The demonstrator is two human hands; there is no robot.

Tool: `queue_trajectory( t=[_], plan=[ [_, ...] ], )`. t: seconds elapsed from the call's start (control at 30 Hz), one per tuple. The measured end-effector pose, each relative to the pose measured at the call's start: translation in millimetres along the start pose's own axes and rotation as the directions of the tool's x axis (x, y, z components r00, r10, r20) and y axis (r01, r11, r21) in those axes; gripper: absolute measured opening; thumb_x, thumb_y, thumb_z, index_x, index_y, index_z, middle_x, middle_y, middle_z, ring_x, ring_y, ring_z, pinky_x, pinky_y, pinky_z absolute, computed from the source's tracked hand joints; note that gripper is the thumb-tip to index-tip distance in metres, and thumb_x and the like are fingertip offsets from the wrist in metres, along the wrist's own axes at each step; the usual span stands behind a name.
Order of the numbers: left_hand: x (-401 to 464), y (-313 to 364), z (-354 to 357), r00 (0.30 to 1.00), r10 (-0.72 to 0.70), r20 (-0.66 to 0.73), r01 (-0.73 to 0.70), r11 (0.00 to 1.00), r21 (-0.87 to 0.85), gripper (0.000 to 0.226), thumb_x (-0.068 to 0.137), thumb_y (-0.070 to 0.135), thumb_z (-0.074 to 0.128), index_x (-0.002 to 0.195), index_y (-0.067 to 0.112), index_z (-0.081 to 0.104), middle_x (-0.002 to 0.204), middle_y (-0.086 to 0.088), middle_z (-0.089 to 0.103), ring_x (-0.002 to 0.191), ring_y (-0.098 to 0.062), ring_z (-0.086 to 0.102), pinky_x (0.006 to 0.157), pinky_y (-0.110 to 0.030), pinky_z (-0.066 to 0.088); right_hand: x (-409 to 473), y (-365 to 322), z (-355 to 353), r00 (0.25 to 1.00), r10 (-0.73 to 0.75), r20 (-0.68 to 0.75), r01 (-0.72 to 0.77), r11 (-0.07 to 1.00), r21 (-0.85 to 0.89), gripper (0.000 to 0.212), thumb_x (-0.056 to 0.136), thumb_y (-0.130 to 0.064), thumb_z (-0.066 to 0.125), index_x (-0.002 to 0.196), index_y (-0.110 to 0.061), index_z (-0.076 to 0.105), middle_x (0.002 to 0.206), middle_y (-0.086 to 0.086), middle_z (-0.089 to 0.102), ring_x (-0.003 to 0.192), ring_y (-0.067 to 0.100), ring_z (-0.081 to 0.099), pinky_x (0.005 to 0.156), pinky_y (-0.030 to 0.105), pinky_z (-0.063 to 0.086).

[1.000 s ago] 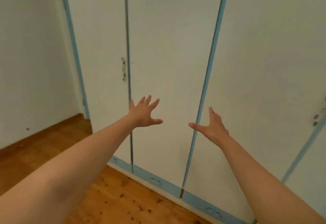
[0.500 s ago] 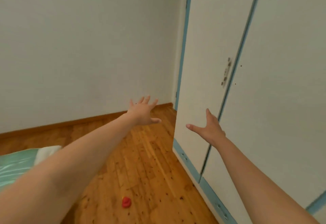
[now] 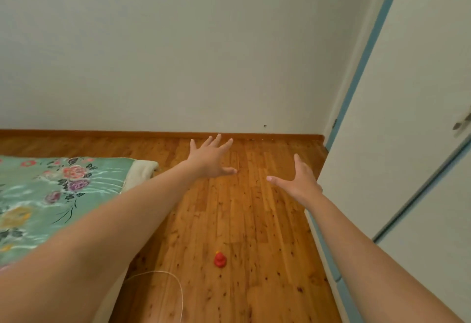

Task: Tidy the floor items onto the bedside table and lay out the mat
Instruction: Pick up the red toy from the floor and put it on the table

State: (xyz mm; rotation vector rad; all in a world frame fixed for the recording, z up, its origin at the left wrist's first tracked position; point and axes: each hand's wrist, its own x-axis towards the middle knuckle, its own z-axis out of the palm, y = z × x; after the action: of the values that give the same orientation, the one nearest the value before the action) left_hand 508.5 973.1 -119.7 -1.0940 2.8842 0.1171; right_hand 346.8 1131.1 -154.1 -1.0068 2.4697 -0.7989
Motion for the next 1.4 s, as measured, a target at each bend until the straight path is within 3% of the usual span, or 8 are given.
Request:
queue_trajectory(
  t=[0.4, 0.73, 1.03, 1.4],
  plan=[
    [151.5, -55.8, 71.4, 0.986, -0.055, 0.158, 0.063, 0.997, -0.042, 0.088, 0.084, 0.063, 0.047, 0.15, 0.032, -0.003, 0.161, -0.005, -0.006, 0.149, -0.026, -0.004, 0.115, -0.06, -0.004, 165.1, 4.1, 81.8, 0.986, 0.06, 0.157, -0.049, 0.996, -0.073, 0.103, 0.073, -0.067, 0.059, 0.149, -0.028, 0.001, 0.16, 0.004, 0.008, 0.146, 0.029, 0.014, 0.116, 0.058, 0.011],
    [268.5, -101.4, 144.6, 0.955, -0.073, 0.286, 0.094, 0.994, -0.058, 0.089, 0.084, 0.063, 0.047, 0.149, 0.034, -0.007, 0.16, -0.002, -0.009, 0.148, -0.024, -0.006, 0.115, -0.058, -0.005, 281.8, -9.8, 164.1, 0.951, -0.019, 0.31, 0.092, 0.971, -0.221, 0.095, 0.078, -0.063, 0.057, 0.15, -0.031, 0.002, 0.16, -0.001, 0.007, 0.147, 0.021, 0.013, 0.117, 0.051, 0.01],
    [319.5, -100.3, 299.9, 0.882, -0.127, 0.454, 0.175, 0.982, -0.065, 0.09, 0.084, 0.065, 0.045, 0.148, 0.035, -0.01, 0.16, -0.001, -0.012, 0.148, -0.025, -0.006, 0.115, -0.06, -0.004, 352.7, 71.5, 279.9, 0.866, 0.007, 0.5, 0.205, 0.907, -0.368, 0.094, 0.079, -0.062, 0.056, 0.149, -0.03, 0.004, 0.16, 0.0, 0.009, 0.146, 0.023, 0.017, 0.118, 0.051, 0.011],
    [284.9, -122.8, 530.5, 0.719, -0.213, 0.661, 0.344, 0.936, -0.072, 0.09, 0.084, 0.063, 0.048, 0.149, 0.032, -0.006, 0.16, -0.004, -0.01, 0.148, -0.028, -0.004, 0.114, -0.063, -0.004, 345.5, 199.0, 455.4, 0.75, 0.101, 0.653, 0.239, 0.88, -0.411, 0.095, 0.076, -0.063, 0.058, 0.149, -0.027, 0.009, 0.158, 0.003, 0.018, 0.144, 0.025, 0.022, 0.116, 0.051, 0.016]
  ],
)
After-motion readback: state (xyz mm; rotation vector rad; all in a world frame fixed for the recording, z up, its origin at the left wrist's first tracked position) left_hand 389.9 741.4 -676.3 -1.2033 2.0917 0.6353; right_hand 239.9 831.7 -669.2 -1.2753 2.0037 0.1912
